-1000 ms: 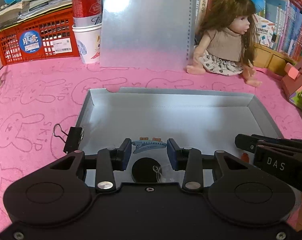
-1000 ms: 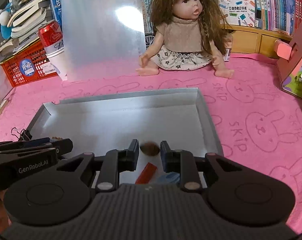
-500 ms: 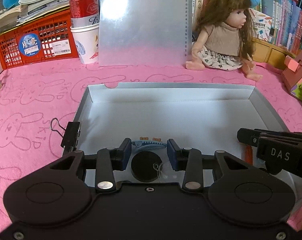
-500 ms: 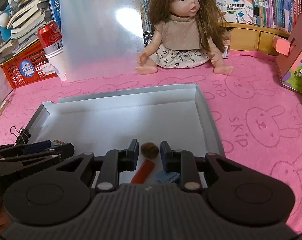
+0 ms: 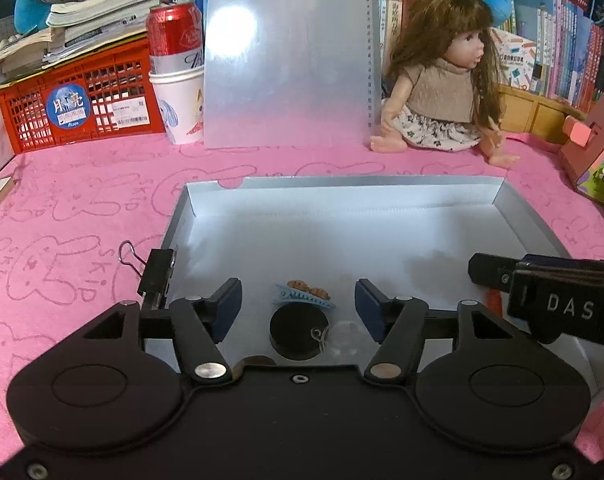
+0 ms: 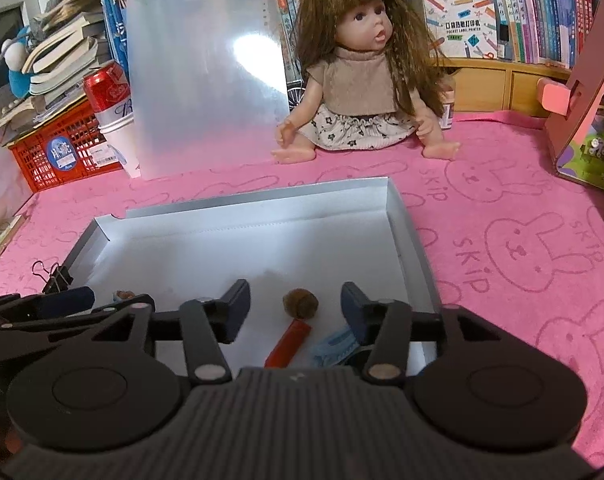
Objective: Organize rigid objects
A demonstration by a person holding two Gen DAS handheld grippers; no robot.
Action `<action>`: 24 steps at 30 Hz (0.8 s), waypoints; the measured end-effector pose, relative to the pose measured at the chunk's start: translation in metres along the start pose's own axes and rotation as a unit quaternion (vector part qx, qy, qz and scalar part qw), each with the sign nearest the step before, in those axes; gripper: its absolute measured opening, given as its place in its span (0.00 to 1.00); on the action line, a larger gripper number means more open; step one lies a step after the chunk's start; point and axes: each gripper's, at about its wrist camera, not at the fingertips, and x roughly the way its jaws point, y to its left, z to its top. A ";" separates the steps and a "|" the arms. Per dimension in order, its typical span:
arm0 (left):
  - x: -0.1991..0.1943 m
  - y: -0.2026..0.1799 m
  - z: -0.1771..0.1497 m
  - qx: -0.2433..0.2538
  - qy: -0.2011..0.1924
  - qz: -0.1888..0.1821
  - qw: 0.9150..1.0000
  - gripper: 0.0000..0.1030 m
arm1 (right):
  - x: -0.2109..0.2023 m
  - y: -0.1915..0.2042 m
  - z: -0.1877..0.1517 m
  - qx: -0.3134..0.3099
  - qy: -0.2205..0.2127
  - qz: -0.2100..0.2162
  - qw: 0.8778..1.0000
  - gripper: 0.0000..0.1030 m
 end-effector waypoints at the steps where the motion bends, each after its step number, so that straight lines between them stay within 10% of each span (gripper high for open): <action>1: -0.002 0.000 0.000 -0.001 -0.002 -0.002 1.000 0.62 | -0.002 0.000 -0.001 -0.001 -0.003 -0.001 1.000 0.69; 24: -0.071 -0.001 -0.014 0.028 -0.070 -0.006 0.997 0.85 | -0.058 -0.002 -0.012 -0.010 -0.086 -0.019 0.996 0.92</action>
